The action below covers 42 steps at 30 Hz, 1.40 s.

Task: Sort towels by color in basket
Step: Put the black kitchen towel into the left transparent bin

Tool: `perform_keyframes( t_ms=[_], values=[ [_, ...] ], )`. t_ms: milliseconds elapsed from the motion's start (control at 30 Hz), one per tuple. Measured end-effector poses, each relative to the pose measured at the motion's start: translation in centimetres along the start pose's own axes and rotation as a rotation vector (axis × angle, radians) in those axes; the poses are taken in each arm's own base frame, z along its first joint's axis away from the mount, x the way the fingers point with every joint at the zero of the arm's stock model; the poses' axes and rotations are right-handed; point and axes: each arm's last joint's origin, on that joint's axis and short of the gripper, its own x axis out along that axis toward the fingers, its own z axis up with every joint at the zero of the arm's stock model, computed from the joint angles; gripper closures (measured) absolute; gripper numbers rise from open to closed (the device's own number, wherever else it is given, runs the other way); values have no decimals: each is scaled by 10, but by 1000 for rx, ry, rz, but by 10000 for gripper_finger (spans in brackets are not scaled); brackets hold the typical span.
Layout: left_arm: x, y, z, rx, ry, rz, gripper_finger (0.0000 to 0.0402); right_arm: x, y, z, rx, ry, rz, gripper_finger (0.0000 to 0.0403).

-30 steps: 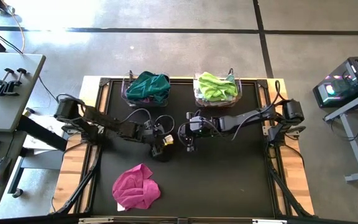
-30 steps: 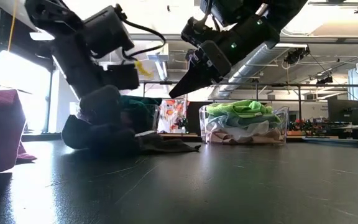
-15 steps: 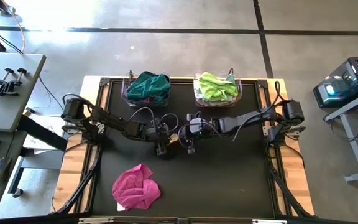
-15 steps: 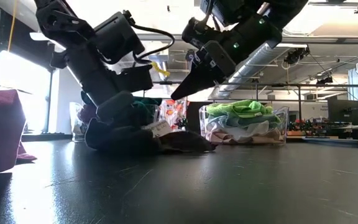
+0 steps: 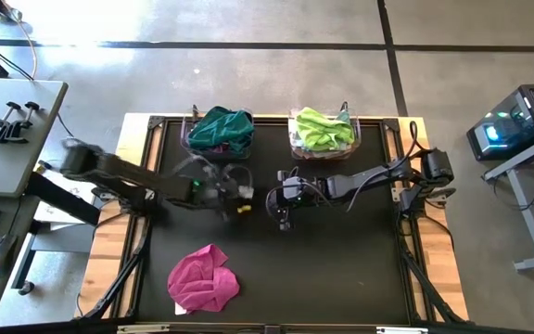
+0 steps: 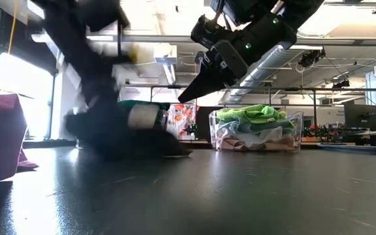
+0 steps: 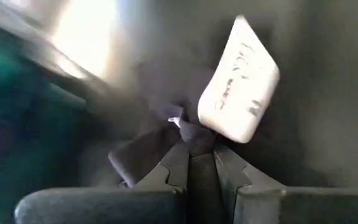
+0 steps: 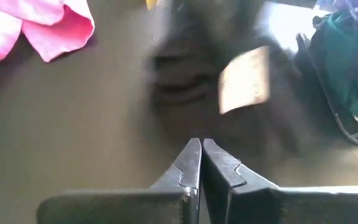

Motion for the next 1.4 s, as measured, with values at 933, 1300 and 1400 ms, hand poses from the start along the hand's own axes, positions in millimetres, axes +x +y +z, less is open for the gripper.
perform_keyframes(
  t_ms=[933, 1300, 1400],
  values=[
    [27, 175, -18, 40, -54, 213, 376, 4, 6, 0, -2, -14, 13, 402],
    [29, 189, -8, 15, 51, 138, 253, 11, 7, -4, 23, -9, 14, 402],
    [11, 195, 9, 24, 71, 121, 229, 11, 7, -4, 23, -12, 14, 402]
  ],
)
